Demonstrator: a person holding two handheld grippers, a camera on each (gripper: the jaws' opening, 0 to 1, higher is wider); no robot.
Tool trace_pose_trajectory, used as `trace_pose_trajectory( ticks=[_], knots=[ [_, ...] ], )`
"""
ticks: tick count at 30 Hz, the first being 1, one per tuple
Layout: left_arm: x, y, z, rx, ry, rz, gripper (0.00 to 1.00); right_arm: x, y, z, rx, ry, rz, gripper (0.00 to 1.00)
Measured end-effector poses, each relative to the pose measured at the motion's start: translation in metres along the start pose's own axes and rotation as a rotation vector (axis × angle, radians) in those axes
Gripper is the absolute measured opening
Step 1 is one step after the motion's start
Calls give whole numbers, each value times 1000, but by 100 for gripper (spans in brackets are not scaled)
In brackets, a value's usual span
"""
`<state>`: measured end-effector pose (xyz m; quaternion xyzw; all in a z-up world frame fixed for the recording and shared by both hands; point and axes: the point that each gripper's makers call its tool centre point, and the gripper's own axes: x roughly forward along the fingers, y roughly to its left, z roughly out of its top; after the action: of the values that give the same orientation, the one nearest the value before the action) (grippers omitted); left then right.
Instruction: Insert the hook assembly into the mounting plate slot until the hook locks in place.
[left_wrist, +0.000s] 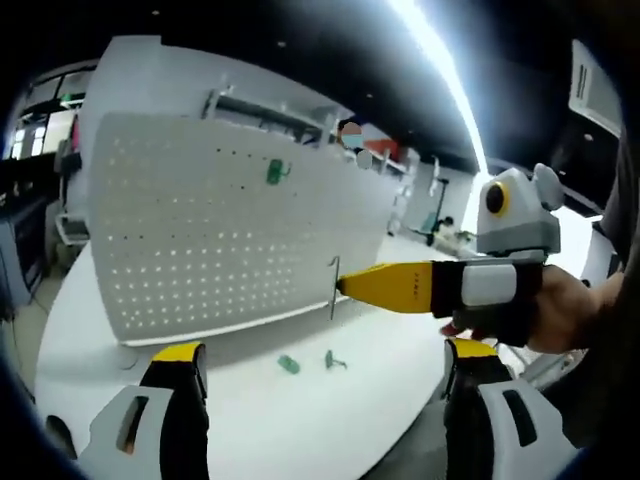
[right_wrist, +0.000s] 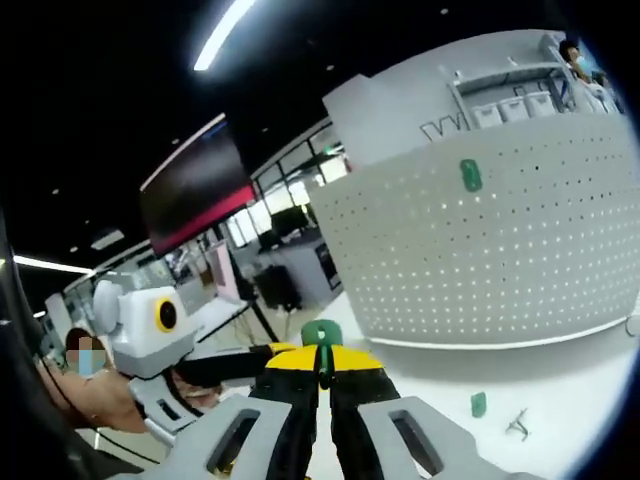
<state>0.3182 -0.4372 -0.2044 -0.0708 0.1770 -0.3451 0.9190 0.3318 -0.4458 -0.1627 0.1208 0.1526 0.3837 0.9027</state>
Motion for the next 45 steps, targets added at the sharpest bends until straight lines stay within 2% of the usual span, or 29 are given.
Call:
trace_pose_trajectory(
  ticks=[6,10,17,18,27,36,40,45],
  knots=[
    [2,-1,-2,14,13,-4,100,5,-13,11,-47,-19,-40,0],
    [1,2,-2,7,17,2,100,10,-31,24,-56,-40,-79,0],
    [-1,7,-5,-3,26,15,100,17,-70,60,-132,-91,-176,0],
    [-1,8,-5,-3,27,17,100,19,-80,69,-145,-103,-199,0],
    [-2,16,-8,-16,37,32,100,26,-126,106,-157,-150,-296,0],
    [-1,22,-13,-20,49,41,100,31,-160,130,-181,-180,-370,0],
    [0,23,-13,-11,54,39,100,33,-175,140,-227,-193,-413,0],
    [0,24,-14,-5,57,41,100,35,-195,150,-214,-207,-446,0]
  ],
)
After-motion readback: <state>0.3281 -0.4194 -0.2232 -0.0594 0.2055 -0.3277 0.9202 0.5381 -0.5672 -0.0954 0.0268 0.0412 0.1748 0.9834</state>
